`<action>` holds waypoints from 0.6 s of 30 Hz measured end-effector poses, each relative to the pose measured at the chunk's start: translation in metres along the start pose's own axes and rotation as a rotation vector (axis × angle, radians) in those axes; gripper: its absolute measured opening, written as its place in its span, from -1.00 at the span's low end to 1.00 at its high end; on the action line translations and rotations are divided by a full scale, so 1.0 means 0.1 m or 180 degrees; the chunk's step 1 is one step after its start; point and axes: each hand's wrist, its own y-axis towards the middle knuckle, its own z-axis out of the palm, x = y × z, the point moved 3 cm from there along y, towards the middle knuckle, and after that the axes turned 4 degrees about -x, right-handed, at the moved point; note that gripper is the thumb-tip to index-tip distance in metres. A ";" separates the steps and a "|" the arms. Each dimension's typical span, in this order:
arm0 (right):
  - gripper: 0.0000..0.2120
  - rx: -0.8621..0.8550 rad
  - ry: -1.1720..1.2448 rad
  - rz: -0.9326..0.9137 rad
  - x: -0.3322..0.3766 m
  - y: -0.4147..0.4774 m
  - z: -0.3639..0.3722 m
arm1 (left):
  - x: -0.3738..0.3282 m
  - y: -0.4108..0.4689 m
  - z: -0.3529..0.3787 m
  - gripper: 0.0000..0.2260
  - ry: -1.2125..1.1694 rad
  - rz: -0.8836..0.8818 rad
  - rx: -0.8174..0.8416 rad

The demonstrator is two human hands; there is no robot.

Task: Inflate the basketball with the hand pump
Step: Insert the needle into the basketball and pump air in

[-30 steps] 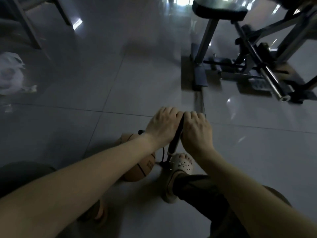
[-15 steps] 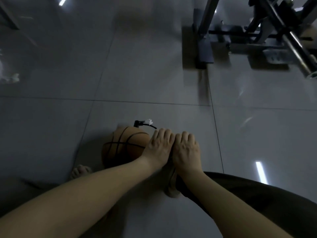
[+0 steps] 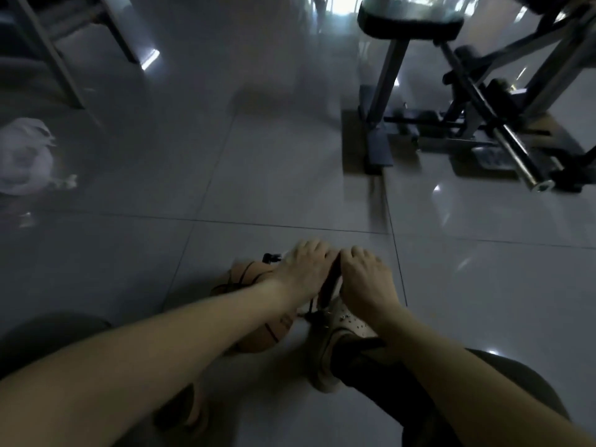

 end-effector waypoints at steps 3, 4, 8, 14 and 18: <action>-0.89 -0.0790 0.0008 -0.0075 0.02 0.10 -0.44 | 0.11 0.13 -0.42 -0.64 0.0194 0.0065 -0.0617; -0.90 -0.0957 0.0021 -0.0043 0.03 0.13 -0.48 | 0.14 0.17 -0.45 -0.71 0.0259 -0.0017 -0.0650; -0.90 -0.1041 -0.0024 0.0110 0.04 0.08 -0.04 | 0.04 0.11 -0.05 -0.78 0.0173 -0.0263 -0.0573; -0.79 -0.1016 0.0165 0.0180 -0.02 0.05 0.58 | 0.02 0.02 0.62 -0.84 0.0228 -0.0387 -0.0478; -0.81 -0.0742 0.0178 0.0267 -0.07 0.07 0.91 | 0.03 -0.01 0.95 -0.94 0.0211 -0.0356 -0.0390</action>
